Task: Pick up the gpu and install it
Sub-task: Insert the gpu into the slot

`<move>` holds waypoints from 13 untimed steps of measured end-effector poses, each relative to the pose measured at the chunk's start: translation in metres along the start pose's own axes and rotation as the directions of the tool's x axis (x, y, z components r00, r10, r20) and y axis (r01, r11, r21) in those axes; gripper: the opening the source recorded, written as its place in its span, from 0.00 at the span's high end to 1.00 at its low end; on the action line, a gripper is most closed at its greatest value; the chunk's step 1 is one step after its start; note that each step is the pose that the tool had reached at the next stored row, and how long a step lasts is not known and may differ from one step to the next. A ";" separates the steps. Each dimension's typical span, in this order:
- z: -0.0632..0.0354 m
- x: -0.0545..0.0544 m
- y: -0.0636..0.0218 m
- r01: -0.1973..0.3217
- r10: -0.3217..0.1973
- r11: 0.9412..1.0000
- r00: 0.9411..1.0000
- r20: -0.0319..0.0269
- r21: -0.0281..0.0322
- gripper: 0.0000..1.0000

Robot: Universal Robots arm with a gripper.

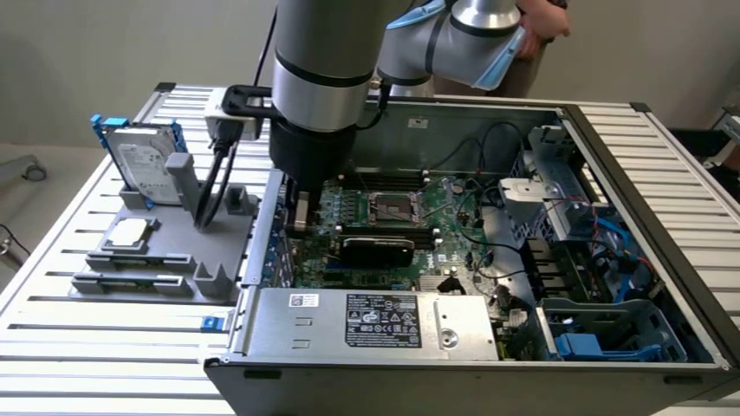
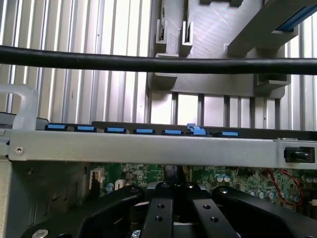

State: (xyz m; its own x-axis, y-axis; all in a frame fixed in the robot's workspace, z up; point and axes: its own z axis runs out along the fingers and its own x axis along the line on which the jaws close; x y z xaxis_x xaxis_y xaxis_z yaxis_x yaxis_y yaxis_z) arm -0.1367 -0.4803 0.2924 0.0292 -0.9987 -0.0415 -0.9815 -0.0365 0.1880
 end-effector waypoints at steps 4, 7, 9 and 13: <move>-0.0001 0.000 0.0001 -0.013 0.013 1.000 1.000 0.003 0.001 0.89; -0.0015 0.000 0.0003 -0.019 0.019 1.000 1.000 0.004 0.001 0.89; -0.0024 0.000 0.0003 -0.021 0.021 1.000 1.000 0.004 0.001 0.89; -0.0032 -0.001 0.0003 -0.028 0.028 1.000 1.000 0.006 0.001 0.89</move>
State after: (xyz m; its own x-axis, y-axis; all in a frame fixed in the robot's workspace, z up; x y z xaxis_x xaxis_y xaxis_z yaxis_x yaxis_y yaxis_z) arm -0.1364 -0.4799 0.2956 0.0004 -0.9991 -0.0417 -0.9822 -0.0083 0.1878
